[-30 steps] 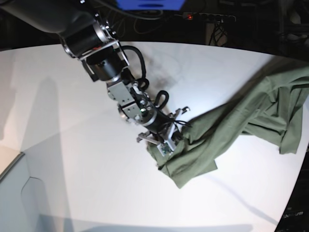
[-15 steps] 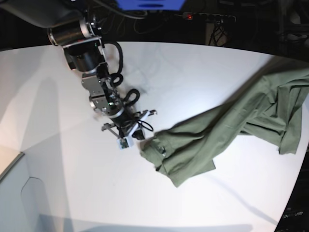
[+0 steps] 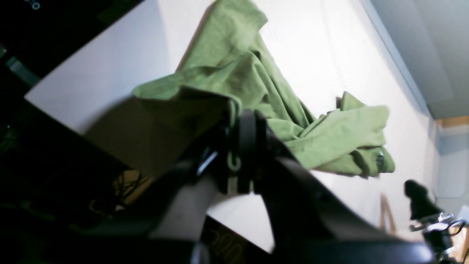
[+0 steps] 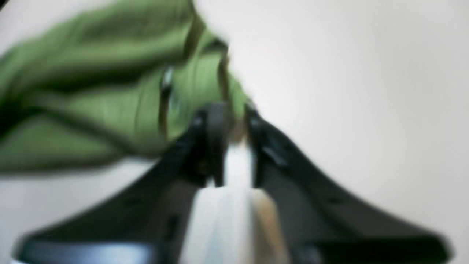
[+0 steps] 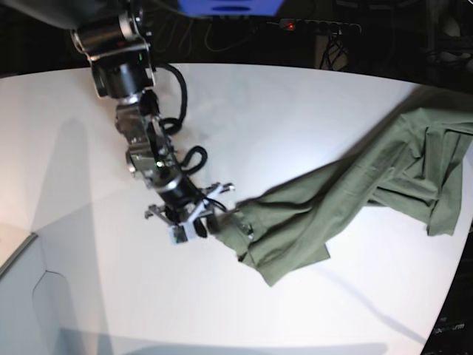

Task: Layout the t-shirt on the table in an organized manner, then fold the t-shirt properly
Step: 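Lower the right gripper and drag the shirt edge across the table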

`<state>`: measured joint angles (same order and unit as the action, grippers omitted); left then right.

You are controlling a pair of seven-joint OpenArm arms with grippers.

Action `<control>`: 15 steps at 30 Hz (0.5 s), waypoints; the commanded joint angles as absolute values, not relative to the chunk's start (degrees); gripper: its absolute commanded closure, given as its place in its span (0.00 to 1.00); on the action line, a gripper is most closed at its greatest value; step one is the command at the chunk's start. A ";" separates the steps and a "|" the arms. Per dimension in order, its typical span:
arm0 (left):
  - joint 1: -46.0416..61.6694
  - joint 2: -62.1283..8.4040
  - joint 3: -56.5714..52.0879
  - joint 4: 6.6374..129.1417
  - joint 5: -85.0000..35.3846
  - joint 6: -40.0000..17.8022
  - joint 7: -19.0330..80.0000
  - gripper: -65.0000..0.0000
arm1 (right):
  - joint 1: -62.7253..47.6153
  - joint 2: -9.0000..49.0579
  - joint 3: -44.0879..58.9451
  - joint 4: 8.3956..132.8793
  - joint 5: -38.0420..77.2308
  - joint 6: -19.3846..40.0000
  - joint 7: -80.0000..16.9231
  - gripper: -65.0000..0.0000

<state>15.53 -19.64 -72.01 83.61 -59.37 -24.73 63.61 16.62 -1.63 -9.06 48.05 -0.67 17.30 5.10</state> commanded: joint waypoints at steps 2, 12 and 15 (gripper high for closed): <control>15.87 -21.41 -72.57 84.53 -60.53 -25.01 62.73 1.00 | 20.00 -2.59 -9.27 45.32 -0.13 17.63 5.67 0.59; 15.96 -22.46 -72.75 84.00 -60.53 -25.01 62.73 1.00 | 30.20 -5.14 -9.27 30.73 -0.13 17.63 6.20 0.31; 15.96 -22.46 -72.75 83.91 -60.53 -24.92 62.73 1.00 | 30.81 -5.85 -9.54 29.32 -0.13 17.63 6.20 0.31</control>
